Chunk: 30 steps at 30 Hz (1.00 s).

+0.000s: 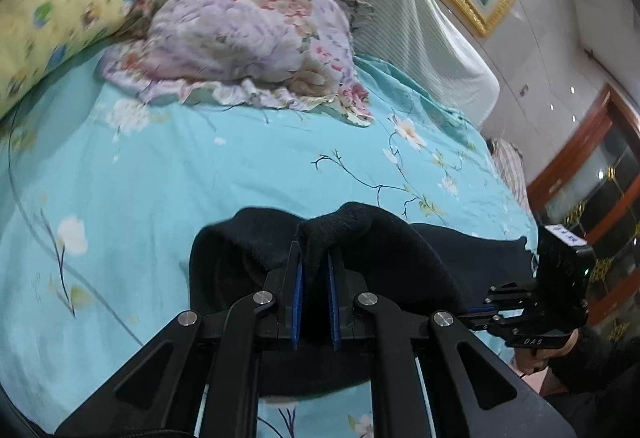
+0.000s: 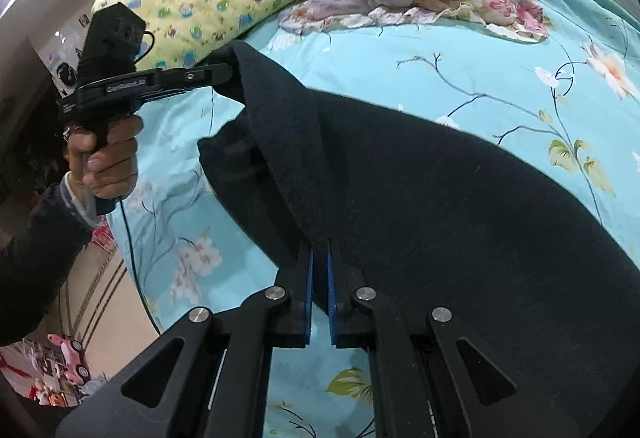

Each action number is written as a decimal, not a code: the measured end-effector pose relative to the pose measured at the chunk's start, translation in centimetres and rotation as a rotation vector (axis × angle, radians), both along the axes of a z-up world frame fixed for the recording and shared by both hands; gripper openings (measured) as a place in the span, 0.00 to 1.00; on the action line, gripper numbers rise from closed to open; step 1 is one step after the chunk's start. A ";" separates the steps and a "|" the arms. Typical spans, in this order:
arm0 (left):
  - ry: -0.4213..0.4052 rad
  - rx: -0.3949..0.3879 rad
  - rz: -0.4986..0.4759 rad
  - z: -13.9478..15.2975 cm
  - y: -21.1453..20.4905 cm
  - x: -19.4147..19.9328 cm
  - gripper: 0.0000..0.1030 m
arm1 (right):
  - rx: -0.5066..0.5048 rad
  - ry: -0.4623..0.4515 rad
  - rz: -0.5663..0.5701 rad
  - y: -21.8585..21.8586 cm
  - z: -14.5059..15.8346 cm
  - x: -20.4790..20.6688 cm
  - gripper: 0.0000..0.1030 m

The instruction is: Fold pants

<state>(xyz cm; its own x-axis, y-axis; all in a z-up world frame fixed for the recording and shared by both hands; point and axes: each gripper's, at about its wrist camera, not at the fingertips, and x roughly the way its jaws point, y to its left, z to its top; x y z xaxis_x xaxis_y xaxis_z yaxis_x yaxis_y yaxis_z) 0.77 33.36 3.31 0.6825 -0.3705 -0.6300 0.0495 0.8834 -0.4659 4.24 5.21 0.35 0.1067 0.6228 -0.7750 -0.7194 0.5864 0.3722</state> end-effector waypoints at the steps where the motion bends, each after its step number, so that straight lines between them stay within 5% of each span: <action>1: 0.001 -0.010 0.013 -0.2 0.2 -0.2 0.09 | -0.005 -0.003 0.001 0.1 -0.2 -0.1 0.07; 24: 0.048 -0.161 0.279 -4.1 1.9 -7.3 0.08 | -0.036 -0.050 0.030 0.1 0.1 -1.6 0.12; 26: 0.050 -0.166 0.306 -3.9 1.8 -7.8 0.15 | -0.041 -0.044 0.036 0.1 0.0 -1.6 0.23; 28: 0.051 -0.174 0.330 -3.6 1.7 -8.3 0.24 | -0.026 -0.028 0.059 0.1 0.1 -1.9 0.45; 30: 0.049 -0.187 0.352 -3.1 1.4 -8.7 0.35 | -0.023 -0.048 0.070 0.1 0.4 -2.5 0.48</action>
